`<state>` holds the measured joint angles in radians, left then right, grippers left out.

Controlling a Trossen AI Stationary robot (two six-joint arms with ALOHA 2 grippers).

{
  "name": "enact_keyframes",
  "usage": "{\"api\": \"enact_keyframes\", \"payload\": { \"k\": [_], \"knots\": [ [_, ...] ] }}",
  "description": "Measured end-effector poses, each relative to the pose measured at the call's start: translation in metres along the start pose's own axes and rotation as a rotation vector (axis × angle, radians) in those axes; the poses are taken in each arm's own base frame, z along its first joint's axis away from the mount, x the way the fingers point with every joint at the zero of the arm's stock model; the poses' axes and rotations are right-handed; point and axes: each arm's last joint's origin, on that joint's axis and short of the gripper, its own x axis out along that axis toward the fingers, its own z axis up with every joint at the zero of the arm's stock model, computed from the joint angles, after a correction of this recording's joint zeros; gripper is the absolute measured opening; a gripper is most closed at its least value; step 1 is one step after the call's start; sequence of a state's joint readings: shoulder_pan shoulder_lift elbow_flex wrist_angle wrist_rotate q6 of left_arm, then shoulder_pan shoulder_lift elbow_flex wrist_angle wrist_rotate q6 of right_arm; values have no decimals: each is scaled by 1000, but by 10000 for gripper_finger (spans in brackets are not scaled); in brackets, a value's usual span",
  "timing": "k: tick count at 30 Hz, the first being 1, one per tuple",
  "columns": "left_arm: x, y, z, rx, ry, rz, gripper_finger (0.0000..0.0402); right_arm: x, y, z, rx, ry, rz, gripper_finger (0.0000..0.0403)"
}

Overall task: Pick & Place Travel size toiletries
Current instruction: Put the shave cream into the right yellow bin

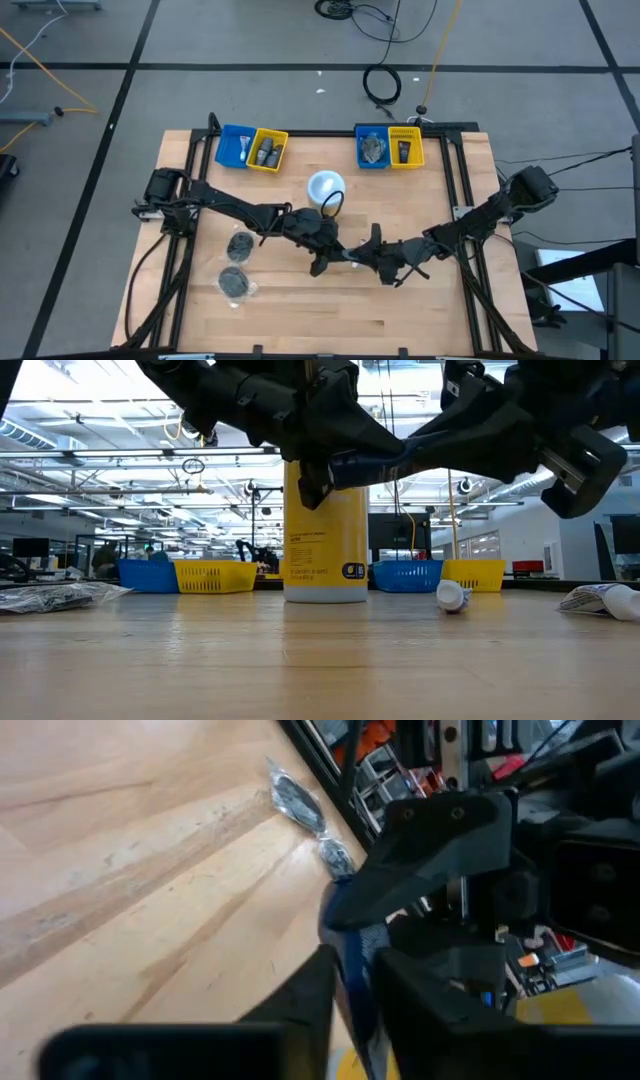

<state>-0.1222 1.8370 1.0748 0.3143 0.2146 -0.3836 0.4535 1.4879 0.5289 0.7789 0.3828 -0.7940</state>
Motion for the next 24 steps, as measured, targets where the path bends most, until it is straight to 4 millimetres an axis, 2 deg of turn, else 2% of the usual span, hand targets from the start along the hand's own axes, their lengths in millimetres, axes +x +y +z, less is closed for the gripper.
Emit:
{"api": "enact_keyframes", "payload": {
  "k": [3, 7, 11, 14, 17, 19, 24],
  "knots": [
    [0, 0, 1, -7, -14, 1, 109, -1, 2, 0, 28, 33, -15, 14],
    [0, 1, 3, 31, -38, -7, 130, -5, 8, 1, 104, 82, 8, 16],
    [-4, -1, 18, 104, -127, -104, 202, -19, 20, -1, 184, 163, 117, 15],
    [-6, 2, 22, 139, -140, -168, 265, -33, 13, 6, 299, 183, 131, 9],
    [-10, 1, 24, 180, -134, -167, 313, -52, 8, 2, 390, 268, 174, 9],
    [-16, -5, 26, 233, -120, -151, 331, -66, -5, 4, 440, 330, 154, 9],
    [-27, -27, 14, 291, 4, -37, 337, -97, -61, 11, 482, 561, 15, 9]
  ]
}}
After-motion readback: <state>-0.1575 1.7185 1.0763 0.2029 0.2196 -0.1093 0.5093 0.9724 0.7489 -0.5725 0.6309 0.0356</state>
